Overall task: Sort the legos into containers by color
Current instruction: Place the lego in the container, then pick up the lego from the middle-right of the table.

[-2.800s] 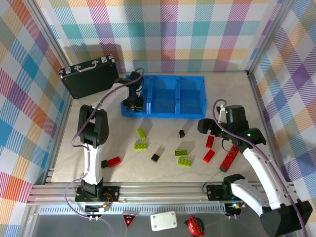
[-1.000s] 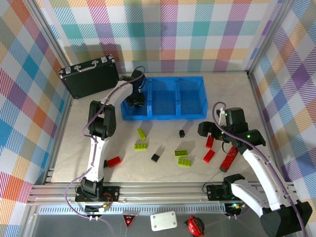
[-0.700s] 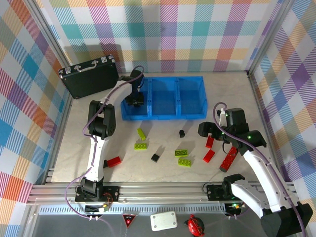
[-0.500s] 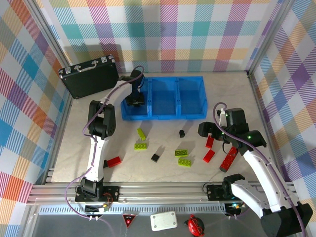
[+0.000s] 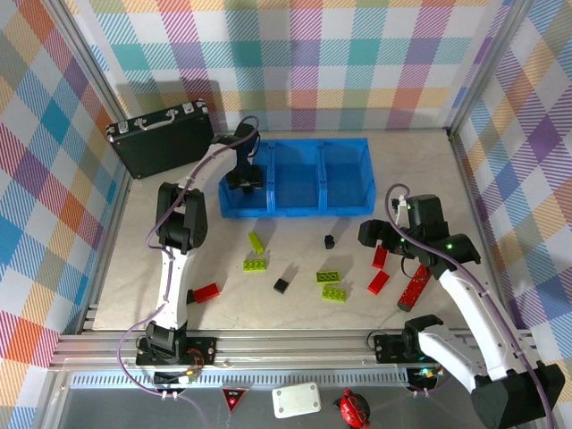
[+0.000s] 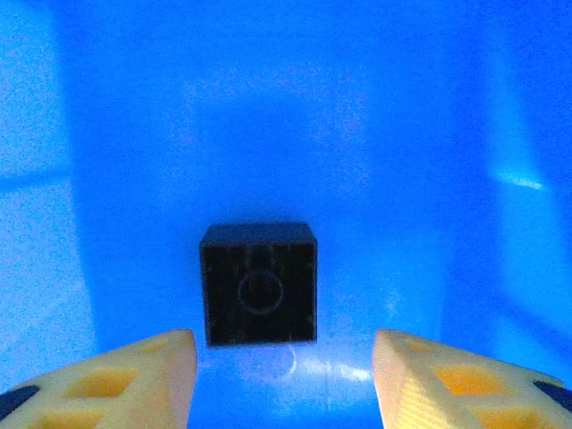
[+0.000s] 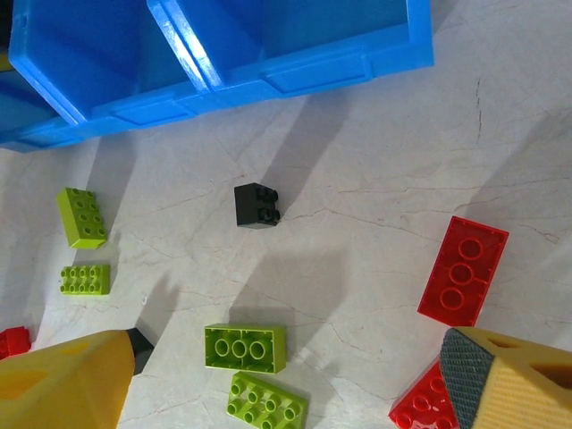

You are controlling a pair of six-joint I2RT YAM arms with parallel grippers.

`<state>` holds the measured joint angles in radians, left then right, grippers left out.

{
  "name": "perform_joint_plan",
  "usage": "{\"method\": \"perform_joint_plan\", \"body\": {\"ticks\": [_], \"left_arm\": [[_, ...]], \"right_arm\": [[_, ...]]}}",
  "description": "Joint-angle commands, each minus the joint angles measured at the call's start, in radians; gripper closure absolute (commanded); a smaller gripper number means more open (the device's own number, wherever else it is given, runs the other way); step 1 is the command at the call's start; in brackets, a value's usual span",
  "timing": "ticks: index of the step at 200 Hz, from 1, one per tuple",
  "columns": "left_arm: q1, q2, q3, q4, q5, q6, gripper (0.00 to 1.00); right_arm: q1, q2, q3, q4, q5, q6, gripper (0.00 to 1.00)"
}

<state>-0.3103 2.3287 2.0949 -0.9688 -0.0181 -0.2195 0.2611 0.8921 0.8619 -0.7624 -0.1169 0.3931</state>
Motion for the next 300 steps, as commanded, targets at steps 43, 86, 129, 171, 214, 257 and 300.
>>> {"method": "perform_joint_plan", "body": {"ticks": [43, 86, 129, 171, 214, 257, 300], "left_arm": [[0.007, -0.26, -0.072, -0.061, -0.013, 0.025, 0.45], [0.012, -0.414, -0.185, -0.08, -0.028, 0.056, 0.45], [0.09, -0.621, -0.437, -0.045, 0.041, 0.069, 0.45], [0.175, -0.771, -0.631, -0.007, 0.031, 0.136, 0.45], [0.226, -0.849, -0.828, 0.168, 0.109, 0.154, 0.46], [0.227, -0.855, -0.87, 0.209, 0.098, 0.166, 0.46], [0.237, -0.847, -0.866, 0.213, 0.086, 0.17, 0.46]], "right_arm": [[0.027, 0.083, 0.019, 0.028, -0.007, 0.036, 0.14], [0.044, 0.141, 0.056, -0.003, 0.046, 0.028, 0.16], [0.045, 0.191, 0.057, -0.042, 0.139, 0.025, 0.17], [0.044, 0.265, 0.06, -0.066, 0.25, 0.067, 0.2], [0.041, 0.372, 0.044, -0.03, 0.268, 0.1, 0.25], [0.029, 0.444, 0.008, 0.027, 0.287, 0.123, 0.29], [0.02, 0.484, -0.022, 0.069, 0.296, 0.149, 0.38]]}}
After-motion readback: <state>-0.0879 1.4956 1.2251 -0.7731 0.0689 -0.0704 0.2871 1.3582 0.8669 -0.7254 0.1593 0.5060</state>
